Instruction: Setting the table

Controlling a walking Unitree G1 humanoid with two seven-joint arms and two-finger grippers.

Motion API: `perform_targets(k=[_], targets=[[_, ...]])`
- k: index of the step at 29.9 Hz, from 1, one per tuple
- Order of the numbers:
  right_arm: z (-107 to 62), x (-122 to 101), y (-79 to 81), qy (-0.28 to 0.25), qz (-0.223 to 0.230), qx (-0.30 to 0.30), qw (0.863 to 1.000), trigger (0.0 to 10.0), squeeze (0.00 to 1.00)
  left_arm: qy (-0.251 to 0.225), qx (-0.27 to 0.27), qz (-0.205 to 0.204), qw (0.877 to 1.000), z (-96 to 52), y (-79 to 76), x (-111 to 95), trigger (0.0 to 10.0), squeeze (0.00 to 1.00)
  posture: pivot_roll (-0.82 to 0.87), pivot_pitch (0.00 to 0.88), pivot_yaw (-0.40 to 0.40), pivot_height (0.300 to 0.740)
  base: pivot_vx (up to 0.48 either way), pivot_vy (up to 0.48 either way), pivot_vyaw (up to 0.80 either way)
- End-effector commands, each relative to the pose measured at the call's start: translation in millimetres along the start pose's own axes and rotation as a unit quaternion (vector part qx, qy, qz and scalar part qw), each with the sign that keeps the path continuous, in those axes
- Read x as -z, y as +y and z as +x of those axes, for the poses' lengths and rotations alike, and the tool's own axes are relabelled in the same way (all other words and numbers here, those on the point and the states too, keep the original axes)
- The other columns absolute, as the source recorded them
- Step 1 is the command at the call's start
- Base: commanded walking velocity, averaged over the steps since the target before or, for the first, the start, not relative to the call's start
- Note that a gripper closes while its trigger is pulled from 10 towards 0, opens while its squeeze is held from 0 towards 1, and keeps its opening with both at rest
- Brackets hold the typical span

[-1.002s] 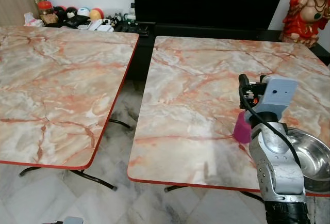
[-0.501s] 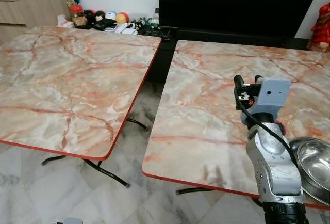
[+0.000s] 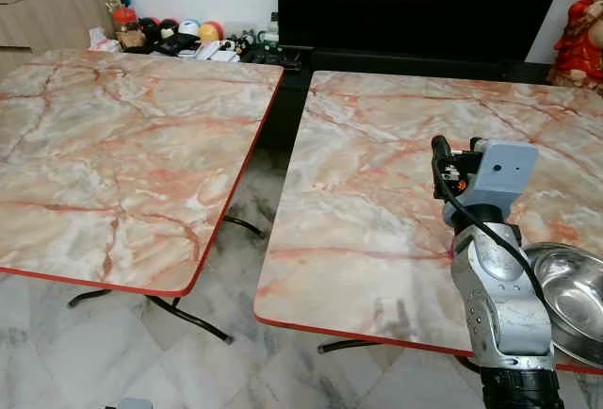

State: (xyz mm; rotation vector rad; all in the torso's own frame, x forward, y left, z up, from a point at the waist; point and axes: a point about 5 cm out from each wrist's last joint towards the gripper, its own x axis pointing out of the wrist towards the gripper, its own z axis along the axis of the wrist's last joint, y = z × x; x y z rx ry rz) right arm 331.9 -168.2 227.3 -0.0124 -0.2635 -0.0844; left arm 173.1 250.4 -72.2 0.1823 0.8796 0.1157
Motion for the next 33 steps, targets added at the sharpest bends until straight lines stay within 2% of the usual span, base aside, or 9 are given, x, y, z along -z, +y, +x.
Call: perform_targets(k=[1,11,14,17,33], targets=[[1.5,-1.5,1.5,0.001,0.003,-0.001,1.000,10.0,0.00,0.016,-0.004,-0.001,1.000,-2.3,2.4,9.0,10.0,0.00,0.00,0.140,-0.004,0.740,0.000,0.270,0.00],[2.2,-1.1,5.3,0.001,-0.012,-0.015,1.000,10.0,0.00,0.018,-0.005,-0.005,1.000,-2.9,1.8,11.1,10.0,0.00,0.01,0.146,-0.008,0.740,0.000,0.276,0.00],[2.1,-1.8,7.1,-0.001,-0.017,-0.019,1.000,10.0,0.00,0.018,-0.005,-0.005,1.000,-3.0,1.0,11.5,10.0,0.00,0.01,0.146,-0.008,0.740,0.000,0.301,0.57],[2.1,-1.6,7.1,0.000,-0.014,-0.019,1.000,10.0,0.00,0.018,-0.005,-0.005,1.000,-3.0,0.5,11.5,10.0,0.00,0.01,0.146,-0.008,0.740,0.000,0.301,0.61],[2.7,-1.3,6.9,0.002,-0.007,-0.017,1.000,10.0,0.00,0.019,-0.003,-0.008,1.000,-3.1,-2.6,12.6,10.0,0.00,0.01,0.146,-0.012,0.740,0.000,0.305,0.00]])
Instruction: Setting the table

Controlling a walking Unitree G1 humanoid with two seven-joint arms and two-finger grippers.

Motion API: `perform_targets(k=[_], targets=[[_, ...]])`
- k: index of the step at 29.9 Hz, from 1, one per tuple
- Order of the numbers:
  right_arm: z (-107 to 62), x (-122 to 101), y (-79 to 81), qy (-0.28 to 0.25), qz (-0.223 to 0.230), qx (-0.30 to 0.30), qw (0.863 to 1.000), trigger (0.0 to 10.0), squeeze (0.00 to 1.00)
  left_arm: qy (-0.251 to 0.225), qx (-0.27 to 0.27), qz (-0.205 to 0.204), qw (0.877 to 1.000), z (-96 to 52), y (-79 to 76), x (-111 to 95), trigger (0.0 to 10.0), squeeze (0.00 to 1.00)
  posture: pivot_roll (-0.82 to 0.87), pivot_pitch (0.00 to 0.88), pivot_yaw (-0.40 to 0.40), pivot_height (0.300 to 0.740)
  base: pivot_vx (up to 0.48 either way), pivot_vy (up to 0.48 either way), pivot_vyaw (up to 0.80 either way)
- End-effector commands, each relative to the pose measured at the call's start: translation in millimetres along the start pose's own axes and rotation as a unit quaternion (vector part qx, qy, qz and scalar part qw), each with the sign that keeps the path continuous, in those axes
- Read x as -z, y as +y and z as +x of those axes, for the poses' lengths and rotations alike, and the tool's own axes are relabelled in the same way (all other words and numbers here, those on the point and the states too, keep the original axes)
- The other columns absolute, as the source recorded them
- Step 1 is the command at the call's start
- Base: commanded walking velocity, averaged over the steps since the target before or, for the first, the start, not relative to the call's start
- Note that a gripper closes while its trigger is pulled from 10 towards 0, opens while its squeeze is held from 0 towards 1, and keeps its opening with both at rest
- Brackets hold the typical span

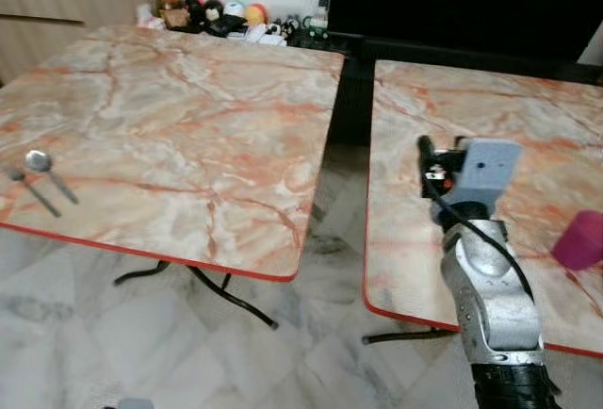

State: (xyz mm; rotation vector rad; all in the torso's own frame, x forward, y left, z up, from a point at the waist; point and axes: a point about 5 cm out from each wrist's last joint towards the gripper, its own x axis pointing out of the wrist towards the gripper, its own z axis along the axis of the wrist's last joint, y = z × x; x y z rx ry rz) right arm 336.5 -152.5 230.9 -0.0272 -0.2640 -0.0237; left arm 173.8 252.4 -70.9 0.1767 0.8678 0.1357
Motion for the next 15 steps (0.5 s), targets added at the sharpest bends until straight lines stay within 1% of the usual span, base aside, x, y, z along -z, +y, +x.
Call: perform_targets(k=[1,15], targets=[[-2.1,1.4,-9.1,0.002,-0.003,0.013,1.000,10.0,0.00,0.023,0.006,0.000,1.000,-3.1,-4.8,13.7,10.0,0.00,0.01,0.146,-0.012,0.740,0.000,0.341,0.00],[-2.3,1.1,-9.6,0.003,-0.004,0.012,1.000,10.0,0.00,0.023,0.006,0.000,1.000,-3.0,-5.8,13.4,10.0,0.00,0.01,0.152,-0.015,0.740,0.000,0.480,0.00]])
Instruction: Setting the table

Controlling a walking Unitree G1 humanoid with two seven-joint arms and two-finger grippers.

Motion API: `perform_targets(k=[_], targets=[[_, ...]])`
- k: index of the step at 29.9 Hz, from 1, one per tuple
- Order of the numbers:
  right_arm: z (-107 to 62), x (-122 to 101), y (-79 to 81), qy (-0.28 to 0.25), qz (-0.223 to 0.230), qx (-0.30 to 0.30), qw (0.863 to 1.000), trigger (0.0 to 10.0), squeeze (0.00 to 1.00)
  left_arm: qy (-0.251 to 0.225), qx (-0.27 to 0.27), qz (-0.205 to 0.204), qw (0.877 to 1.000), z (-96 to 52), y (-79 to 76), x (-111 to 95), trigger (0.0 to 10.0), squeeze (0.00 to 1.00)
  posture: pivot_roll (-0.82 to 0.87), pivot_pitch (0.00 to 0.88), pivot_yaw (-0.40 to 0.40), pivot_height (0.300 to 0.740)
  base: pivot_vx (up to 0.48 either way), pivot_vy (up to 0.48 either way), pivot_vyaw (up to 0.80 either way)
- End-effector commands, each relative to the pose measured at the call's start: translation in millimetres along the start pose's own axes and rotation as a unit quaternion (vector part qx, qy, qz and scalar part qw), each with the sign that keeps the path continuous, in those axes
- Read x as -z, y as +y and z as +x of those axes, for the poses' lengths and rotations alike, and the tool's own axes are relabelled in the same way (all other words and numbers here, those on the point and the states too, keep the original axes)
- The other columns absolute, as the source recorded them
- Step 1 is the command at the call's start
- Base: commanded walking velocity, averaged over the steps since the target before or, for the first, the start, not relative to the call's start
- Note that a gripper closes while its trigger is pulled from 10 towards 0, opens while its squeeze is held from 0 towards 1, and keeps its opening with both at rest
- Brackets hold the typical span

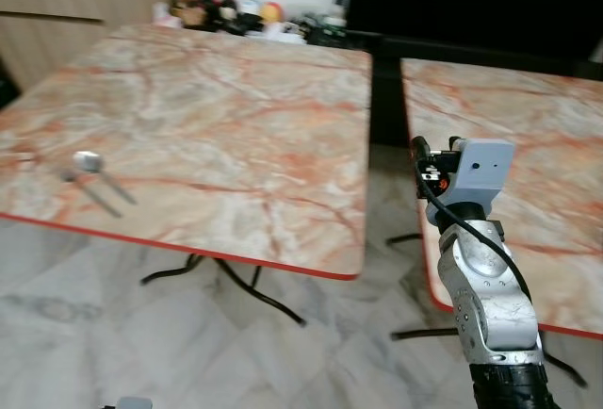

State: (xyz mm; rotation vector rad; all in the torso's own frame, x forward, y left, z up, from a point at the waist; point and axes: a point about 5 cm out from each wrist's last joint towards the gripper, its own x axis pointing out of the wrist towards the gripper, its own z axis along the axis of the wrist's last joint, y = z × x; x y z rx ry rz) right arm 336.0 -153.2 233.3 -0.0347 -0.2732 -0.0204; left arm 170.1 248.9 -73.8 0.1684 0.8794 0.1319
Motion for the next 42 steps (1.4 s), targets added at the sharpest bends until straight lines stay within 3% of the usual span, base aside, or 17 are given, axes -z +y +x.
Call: perform_targets(k=[1,42], targets=[[-2.5,3.7,-8.8,0.008,0.000,0.014,1.000,10.0,0.00,0.017,0.002,0.002,1.000,-2.0,-1.9,9.3,10.0,0.00,0.01,0.152,-0.015,0.740,0.000,0.480,0.00],[-3.2,6.7,-4.7,0.018,-0.002,0.001,1.000,10.0,0.00,0.019,0.006,0.008,1.000,-2.1,-3.2,9.9,10.0,0.00,0.01,0.128,-0.021,0.740,0.000,0.480,0.00]])
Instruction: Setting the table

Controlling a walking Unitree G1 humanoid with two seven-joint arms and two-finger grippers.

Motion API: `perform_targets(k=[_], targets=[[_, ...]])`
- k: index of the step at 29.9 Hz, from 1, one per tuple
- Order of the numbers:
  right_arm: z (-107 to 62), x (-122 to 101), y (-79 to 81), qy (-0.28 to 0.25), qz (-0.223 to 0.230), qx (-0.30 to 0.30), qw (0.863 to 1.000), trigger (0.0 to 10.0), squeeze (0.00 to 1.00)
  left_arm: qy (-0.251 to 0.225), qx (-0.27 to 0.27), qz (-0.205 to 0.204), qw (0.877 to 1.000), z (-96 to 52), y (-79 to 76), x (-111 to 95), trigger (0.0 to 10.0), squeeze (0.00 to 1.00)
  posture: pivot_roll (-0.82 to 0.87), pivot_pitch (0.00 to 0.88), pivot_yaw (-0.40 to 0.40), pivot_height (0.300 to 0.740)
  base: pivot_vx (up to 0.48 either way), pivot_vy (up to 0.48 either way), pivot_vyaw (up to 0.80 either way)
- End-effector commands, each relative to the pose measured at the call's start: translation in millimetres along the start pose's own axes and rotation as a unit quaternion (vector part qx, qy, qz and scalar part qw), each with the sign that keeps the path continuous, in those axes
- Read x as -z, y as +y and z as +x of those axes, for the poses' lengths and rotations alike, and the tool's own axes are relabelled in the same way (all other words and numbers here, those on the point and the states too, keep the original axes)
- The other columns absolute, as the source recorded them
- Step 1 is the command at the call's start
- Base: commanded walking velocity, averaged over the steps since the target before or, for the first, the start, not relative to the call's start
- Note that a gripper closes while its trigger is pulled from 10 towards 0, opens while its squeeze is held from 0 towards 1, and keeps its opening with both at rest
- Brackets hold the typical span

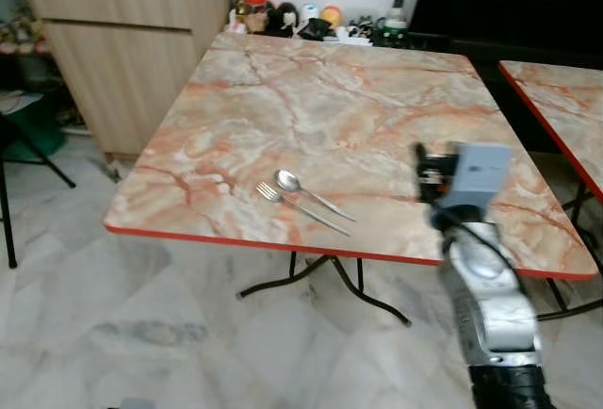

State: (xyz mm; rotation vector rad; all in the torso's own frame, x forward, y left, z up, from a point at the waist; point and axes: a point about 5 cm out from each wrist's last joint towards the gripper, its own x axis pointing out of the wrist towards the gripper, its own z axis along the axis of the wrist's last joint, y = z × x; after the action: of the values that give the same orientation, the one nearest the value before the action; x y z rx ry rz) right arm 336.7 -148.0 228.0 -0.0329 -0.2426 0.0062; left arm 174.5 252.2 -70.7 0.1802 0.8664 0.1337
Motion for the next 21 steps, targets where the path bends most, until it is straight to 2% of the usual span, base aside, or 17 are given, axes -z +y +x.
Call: perform_targets(k=[1,9,21], targets=[[-2.6,1.6,-9.9,0.003,-0.004,0.014,1.000,10.0,0.00,0.025,0.010,0.004,1.000,-3.4,-6.9,14.9,10.0,0.00,0.01,0.128,-0.021,0.740,0.000,0.469,0.00],[-3.0,2.2,-8.3,0.004,-0.003,0.012,1.000,10.0,0.00,0.026,0.011,0.007,1.000,-3.7,-6.6,15.7,10.0,0.00,0.01,0.125,-0.020,0.740,0.000,0.446,0.00],[-3.7,2.9,-10.5,0.007,-0.004,0.014,1.000,10.0,0.00,0.020,0.016,0.003,1.000,-3.5,-10.9,14.5,10.0,0.00,0.01,0.153,-0.023,0.740,0.000,0.000,0.00]])
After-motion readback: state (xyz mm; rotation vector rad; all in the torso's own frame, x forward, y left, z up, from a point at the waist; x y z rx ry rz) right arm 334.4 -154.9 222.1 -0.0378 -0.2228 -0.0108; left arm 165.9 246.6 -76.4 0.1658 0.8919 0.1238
